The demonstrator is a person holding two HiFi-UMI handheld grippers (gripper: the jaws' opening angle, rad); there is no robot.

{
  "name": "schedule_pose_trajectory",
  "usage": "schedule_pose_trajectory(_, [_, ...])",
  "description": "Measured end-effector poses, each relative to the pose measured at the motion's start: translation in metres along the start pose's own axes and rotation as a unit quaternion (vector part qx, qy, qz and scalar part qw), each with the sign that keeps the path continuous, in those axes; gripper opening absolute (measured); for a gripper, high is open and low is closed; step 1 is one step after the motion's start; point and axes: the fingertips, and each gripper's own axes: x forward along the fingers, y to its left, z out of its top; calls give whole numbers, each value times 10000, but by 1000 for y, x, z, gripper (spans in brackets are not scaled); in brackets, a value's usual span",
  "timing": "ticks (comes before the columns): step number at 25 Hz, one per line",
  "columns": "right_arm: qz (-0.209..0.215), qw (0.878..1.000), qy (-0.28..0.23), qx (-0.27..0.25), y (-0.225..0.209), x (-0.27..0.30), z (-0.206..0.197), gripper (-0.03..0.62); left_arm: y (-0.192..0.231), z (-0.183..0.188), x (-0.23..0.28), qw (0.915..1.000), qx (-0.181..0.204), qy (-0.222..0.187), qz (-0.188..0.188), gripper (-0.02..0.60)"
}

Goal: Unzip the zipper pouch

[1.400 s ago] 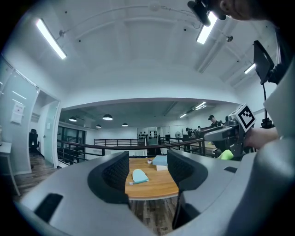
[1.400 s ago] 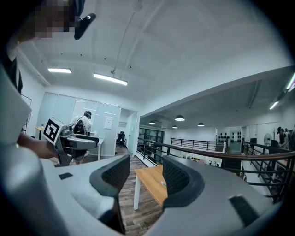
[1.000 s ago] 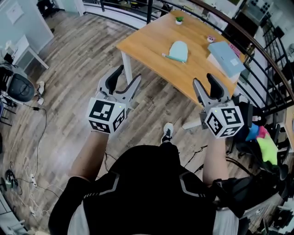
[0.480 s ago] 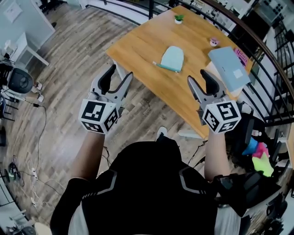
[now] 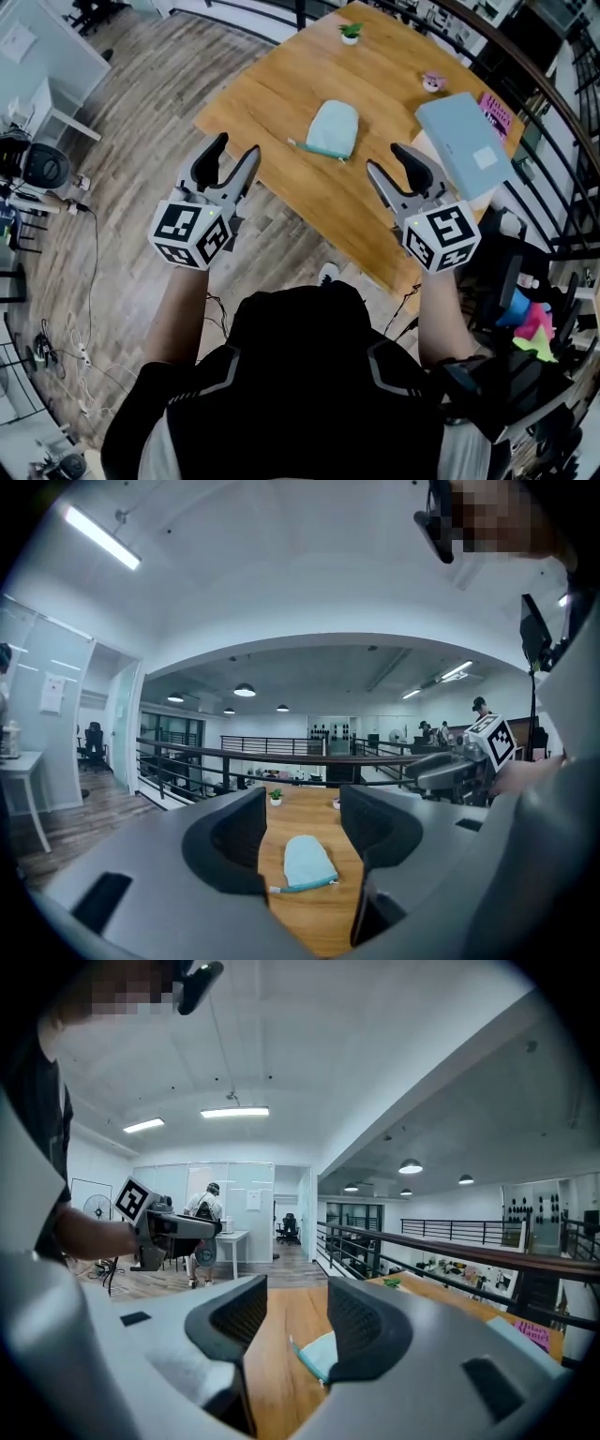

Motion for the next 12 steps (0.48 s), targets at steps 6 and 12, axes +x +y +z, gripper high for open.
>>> schedule_pose_trajectory(6, [200,9998,-15,-55,-18,19,-6,210,-5,-4,33,9994,170,213,-211,261])
schedule_pose_trajectory(12, [-40,9997,240,-33,-27,42,-18,209,19,-16,63,9988,-6,223,-441,259])
